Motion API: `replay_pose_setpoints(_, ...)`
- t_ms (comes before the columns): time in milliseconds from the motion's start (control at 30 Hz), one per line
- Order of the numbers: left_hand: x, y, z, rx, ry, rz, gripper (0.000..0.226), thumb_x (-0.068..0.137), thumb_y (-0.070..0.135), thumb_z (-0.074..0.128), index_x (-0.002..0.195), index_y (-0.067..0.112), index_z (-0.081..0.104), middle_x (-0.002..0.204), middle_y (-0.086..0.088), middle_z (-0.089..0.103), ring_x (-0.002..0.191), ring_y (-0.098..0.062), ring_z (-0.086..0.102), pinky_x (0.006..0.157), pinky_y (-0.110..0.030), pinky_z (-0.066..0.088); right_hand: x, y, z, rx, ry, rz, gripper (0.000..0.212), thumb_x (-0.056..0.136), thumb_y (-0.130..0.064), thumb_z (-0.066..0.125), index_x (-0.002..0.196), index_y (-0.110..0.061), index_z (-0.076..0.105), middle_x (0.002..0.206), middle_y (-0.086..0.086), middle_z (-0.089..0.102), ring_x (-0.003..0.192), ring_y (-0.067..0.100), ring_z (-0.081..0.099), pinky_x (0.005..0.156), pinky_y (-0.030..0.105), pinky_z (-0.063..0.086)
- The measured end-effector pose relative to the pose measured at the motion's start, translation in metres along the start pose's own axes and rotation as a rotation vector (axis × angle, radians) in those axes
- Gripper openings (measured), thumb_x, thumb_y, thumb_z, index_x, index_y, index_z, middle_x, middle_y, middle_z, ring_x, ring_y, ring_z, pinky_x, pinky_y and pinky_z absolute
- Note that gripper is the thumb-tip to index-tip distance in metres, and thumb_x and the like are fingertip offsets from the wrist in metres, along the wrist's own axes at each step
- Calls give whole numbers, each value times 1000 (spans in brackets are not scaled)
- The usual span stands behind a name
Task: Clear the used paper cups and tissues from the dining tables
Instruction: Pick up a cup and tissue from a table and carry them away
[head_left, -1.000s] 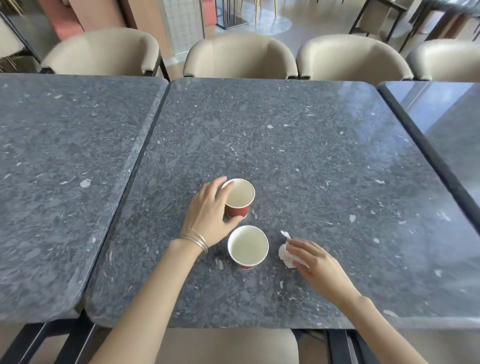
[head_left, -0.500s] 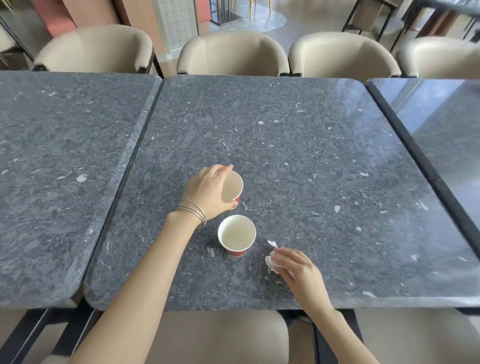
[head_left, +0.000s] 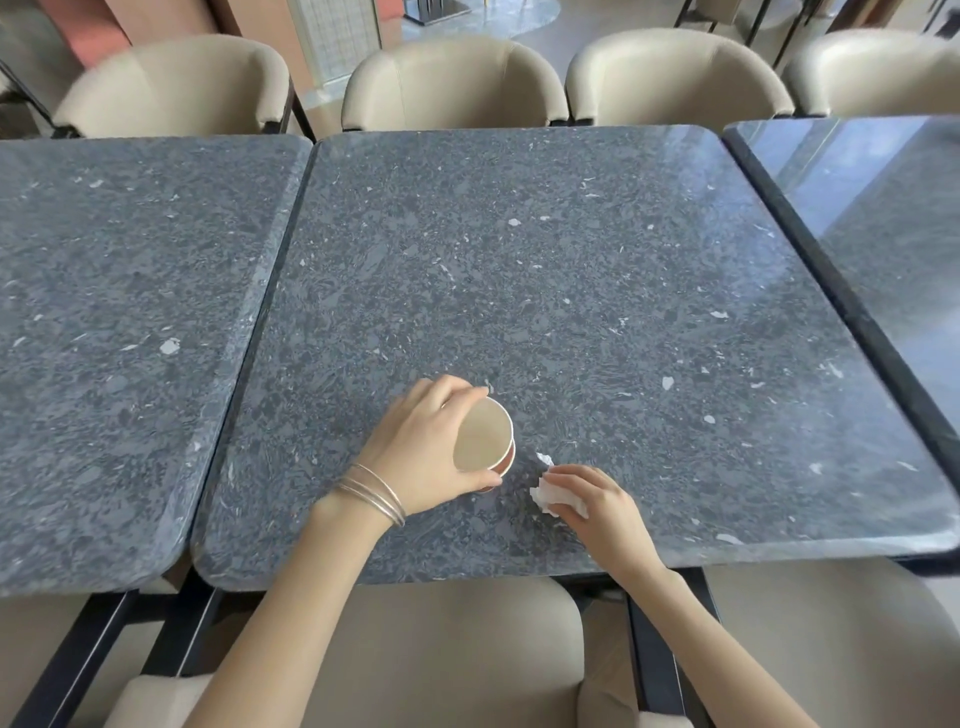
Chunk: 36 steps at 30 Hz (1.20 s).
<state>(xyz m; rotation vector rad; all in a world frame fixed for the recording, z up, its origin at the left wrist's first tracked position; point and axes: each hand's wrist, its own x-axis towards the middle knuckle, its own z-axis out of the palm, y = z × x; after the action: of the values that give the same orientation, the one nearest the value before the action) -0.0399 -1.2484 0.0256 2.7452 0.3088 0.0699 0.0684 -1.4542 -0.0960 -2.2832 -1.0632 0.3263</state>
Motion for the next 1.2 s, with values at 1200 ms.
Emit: replay_pose_setpoints(1200, -126, 125, 15, -141, 91, -272, 87, 61, 44, 81, 135, 23, 40, 134, 6, 41, 120, -18, 45, 97, -38, 39, -110, -61, -126, 75, 115, 28, 21, 72, -19, 76, 92, -22, 71, 92, -6, 68, 82, 14, 63, 71, 28, 48)
